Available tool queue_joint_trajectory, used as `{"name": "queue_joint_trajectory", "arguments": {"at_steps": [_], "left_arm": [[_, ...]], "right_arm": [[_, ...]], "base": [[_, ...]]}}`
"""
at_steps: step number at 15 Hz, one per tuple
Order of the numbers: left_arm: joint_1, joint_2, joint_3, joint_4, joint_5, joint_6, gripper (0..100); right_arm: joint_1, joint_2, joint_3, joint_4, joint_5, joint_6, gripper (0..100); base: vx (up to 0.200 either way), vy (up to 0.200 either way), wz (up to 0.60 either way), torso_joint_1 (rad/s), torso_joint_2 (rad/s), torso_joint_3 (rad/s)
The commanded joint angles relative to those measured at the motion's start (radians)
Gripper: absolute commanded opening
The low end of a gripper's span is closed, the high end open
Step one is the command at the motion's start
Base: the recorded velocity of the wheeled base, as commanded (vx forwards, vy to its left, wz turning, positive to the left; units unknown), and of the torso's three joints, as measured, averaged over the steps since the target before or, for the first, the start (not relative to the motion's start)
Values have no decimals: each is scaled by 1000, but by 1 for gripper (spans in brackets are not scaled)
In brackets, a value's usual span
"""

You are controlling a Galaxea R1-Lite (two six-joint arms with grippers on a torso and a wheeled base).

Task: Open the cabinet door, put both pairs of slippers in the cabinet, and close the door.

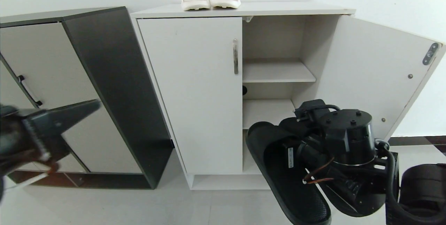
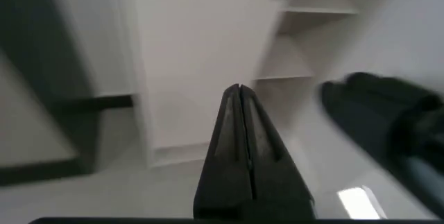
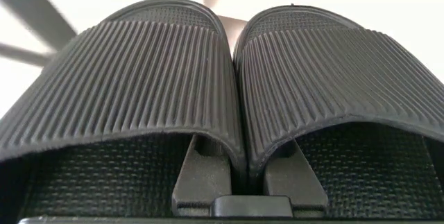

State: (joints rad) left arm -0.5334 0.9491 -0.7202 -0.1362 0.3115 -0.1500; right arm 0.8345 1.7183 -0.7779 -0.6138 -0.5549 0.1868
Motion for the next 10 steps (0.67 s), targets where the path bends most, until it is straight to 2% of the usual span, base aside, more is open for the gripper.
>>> {"name": "queue_joint_trajectory", "arguments": {"at_steps": [1, 2, 4, 7, 8, 9, 10], "left_arm": [[293, -421, 209, 175, 159, 76, 0], [383, -532, 315, 178, 209, 113, 0], [490, -714, 475, 179, 209, 141, 0], [590, -874, 597, 213, 219, 145, 0], [589, -876, 645, 184, 222, 133, 0], [561, -892, 700, 144, 182, 152, 0], [520, -935, 717, 104, 47, 194, 0]], "right_arm": [[-18, 44, -9, -1, 0, 0, 0], [-18, 43, -9, -1, -2, 0, 0], [-18, 47, -11, -1, -2, -3, 0], [-18, 72, -17, -3, -2, -4, 0], [-18, 72, -15, -4, -2, -3, 0], [-18, 67, -14, -4, -2, -3, 0], [-17, 66, -15, -12, -2, -3, 0]], "base": [[0, 0, 0, 0, 0, 0], [0, 0, 0, 0, 0, 0], [0, 0, 0, 0, 0, 0], [0, 0, 0, 0, 0, 0], [0, 0, 0, 0, 0, 0], [0, 0, 0, 0, 0, 0], [0, 0, 0, 0, 0, 0]]}}
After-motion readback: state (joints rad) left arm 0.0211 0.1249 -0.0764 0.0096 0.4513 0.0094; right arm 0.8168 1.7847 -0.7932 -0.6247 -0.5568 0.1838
